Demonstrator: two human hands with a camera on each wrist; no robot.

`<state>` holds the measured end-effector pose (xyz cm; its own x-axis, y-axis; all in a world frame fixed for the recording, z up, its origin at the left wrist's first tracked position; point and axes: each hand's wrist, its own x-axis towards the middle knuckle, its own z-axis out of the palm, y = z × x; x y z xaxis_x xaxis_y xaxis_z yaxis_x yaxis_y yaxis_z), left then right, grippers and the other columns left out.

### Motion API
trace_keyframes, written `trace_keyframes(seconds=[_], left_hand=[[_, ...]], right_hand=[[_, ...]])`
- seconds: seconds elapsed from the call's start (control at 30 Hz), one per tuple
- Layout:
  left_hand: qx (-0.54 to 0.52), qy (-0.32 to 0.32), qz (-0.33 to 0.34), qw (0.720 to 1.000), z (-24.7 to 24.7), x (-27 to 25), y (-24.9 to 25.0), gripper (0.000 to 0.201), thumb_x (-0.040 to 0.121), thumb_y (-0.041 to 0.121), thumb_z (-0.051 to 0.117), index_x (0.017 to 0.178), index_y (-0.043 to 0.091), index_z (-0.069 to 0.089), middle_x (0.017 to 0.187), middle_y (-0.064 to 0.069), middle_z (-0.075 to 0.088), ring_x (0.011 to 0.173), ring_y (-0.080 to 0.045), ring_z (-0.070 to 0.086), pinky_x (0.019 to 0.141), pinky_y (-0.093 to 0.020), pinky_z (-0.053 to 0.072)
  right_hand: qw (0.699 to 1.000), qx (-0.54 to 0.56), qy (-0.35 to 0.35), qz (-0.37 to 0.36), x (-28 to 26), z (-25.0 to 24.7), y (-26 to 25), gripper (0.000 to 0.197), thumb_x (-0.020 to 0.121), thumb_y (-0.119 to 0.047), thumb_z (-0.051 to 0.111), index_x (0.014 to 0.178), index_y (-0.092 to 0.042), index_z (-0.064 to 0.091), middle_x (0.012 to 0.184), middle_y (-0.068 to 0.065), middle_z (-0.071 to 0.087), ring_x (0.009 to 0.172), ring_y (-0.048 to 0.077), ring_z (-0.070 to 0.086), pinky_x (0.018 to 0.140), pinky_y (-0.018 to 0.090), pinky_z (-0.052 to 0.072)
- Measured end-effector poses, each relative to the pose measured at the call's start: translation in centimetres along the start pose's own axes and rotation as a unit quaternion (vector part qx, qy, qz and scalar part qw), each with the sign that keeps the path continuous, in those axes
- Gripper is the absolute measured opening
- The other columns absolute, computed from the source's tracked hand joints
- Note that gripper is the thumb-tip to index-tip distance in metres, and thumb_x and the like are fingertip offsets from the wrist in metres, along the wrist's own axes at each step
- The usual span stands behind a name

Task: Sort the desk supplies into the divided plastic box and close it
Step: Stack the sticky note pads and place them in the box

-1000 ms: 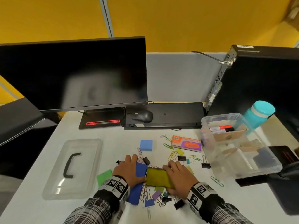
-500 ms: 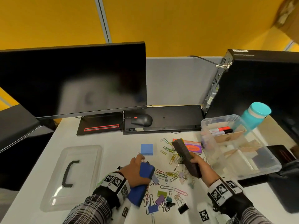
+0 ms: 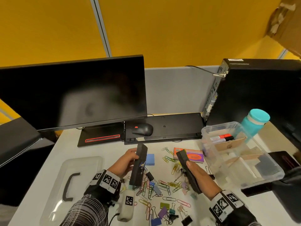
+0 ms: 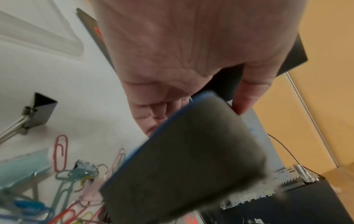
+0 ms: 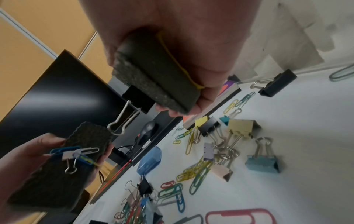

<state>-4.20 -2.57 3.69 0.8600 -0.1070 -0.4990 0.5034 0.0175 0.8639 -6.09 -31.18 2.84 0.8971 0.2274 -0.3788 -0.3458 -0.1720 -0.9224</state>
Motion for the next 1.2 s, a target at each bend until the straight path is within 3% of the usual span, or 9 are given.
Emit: trace_keyframes(seconds=[0.13, 0.3, 0.53, 0.6, 0.7, 0.8, 1.0, 1.13, 1.2], left_hand=[[-0.064, 0.008, -0.004, 0.998, 0.5, 0.5, -0.3, 0.031, 0.078, 0.014, 0.048, 0.108, 0.012, 0.055, 0.097, -0.013, 0.059, 0.087, -0.02, 0.056, 0.072, -0.029, 0.047], [-0.109, 0.004, -0.009, 0.994, 2.1, 1.3, -0.2, 0.037, 0.088, 0.002, 0.03, 0.115, 0.016, 0.05, 0.108, -0.016, 0.052, 0.093, -0.024, 0.053, 0.075, -0.036, 0.048], [-0.181, 0.01, 0.005, 0.983, 4.9, 2.0, 0.0, 0.048, 0.074, 0.005, 0.038, 0.116, 0.023, 0.052, 0.114, -0.019, 0.054, 0.106, -0.034, 0.05, 0.089, -0.045, 0.046], [-0.193, 0.012, 0.016, 0.981, 5.2, 2.1, 0.1, 0.047, 0.079, 0.002, 0.034, 0.118, 0.022, 0.05, 0.111, -0.019, 0.054, 0.102, -0.034, 0.052, 0.086, -0.044, 0.048], [-0.168, 0.014, 0.013, 0.986, 5.0, 2.1, 0.2, 0.049, 0.083, 0.001, 0.031, 0.124, 0.023, 0.045, 0.105, -0.017, 0.054, 0.096, -0.031, 0.054, 0.078, -0.044, 0.051], [-0.132, 0.017, 0.012, 0.991, 5.0, 2.0, 0.2, 0.065, 0.063, 0.012, 0.043, 0.127, 0.023, 0.042, 0.102, -0.015, 0.056, 0.091, -0.026, 0.057, 0.07, -0.038, 0.055], [-0.083, 0.001, 0.022, 0.996, 5.8, 2.3, -0.1, 0.072, 0.058, 0.014, 0.042, 0.13, 0.021, 0.041, 0.109, -0.012, 0.054, 0.095, -0.021, 0.055, 0.068, -0.026, 0.052], [-0.104, 0.002, 0.039, 0.994, 6.4, 2.7, 0.5, 0.072, 0.061, 0.008, 0.043, 0.133, 0.012, 0.04, 0.108, -0.014, 0.056, 0.093, -0.022, 0.056, 0.072, -0.028, 0.054], [-0.088, -0.001, 0.039, 0.995, 6.0, 2.6, 0.8, 0.06, 0.073, 0.007, 0.042, 0.132, 0.019, 0.041, 0.107, -0.011, 0.056, 0.094, -0.022, 0.056, 0.071, -0.032, 0.054]], right_hand=[[0.986, -0.146, 0.014, -0.079, -0.3, 0.3, 0.7, 0.023, 0.088, -0.05, 0.051, 0.104, -0.034, 0.053, 0.104, -0.002, 0.059, 0.08, 0.003, 0.058, 0.077, 0.026, 0.05], [0.889, -0.392, -0.043, -0.233, -1.5, 2.0, -0.3, 0.066, 0.075, -0.06, 0.049, 0.131, -0.032, 0.03, 0.131, -0.02, 0.029, 0.109, -0.001, 0.044, 0.09, 0.02, 0.043], [0.83, -0.428, -0.133, -0.333, -0.6, 4.1, -1.9, 0.072, 0.08, -0.051, 0.052, 0.139, -0.018, 0.027, 0.152, -0.008, 0.02, 0.133, 0.003, 0.026, 0.106, 0.016, 0.022], [0.831, -0.427, -0.138, -0.329, -0.3, 4.0, -1.7, 0.073, 0.081, -0.049, 0.054, 0.14, -0.017, 0.026, 0.15, -0.006, 0.023, 0.132, 0.0, 0.024, 0.107, 0.016, 0.021], [0.837, -0.44, -0.15, -0.289, -0.4, 3.0, -1.0, 0.071, 0.081, -0.051, 0.054, 0.139, -0.022, 0.025, 0.14, -0.006, 0.035, 0.122, 0.006, 0.04, 0.101, 0.021, 0.035], [0.835, -0.468, -0.157, -0.244, -0.9, 2.1, -0.4, 0.064, 0.081, -0.056, 0.051, 0.133, -0.026, 0.028, 0.12, -0.004, 0.05, 0.097, 0.009, 0.049, 0.086, 0.028, 0.044], [0.846, -0.423, -0.13, -0.297, 0.2, 2.3, -0.7, 0.08, 0.08, -0.054, 0.05, 0.146, -0.026, 0.015, 0.15, -0.014, 0.025, 0.129, 0.004, 0.035, 0.105, 0.019, 0.03], [0.84, -0.424, -0.139, -0.31, 0.3, 3.4, -1.3, 0.076, 0.082, -0.05, 0.054, 0.143, -0.022, 0.02, 0.144, -0.008, 0.03, 0.121, 0.008, 0.042, 0.1, 0.023, 0.037], [0.836, -0.441, -0.147, -0.291, 0.1, 3.2, -0.9, 0.069, 0.081, -0.051, 0.053, 0.138, -0.023, 0.026, 0.131, -0.004, 0.042, 0.11, 0.012, 0.048, 0.091, 0.028, 0.042]])
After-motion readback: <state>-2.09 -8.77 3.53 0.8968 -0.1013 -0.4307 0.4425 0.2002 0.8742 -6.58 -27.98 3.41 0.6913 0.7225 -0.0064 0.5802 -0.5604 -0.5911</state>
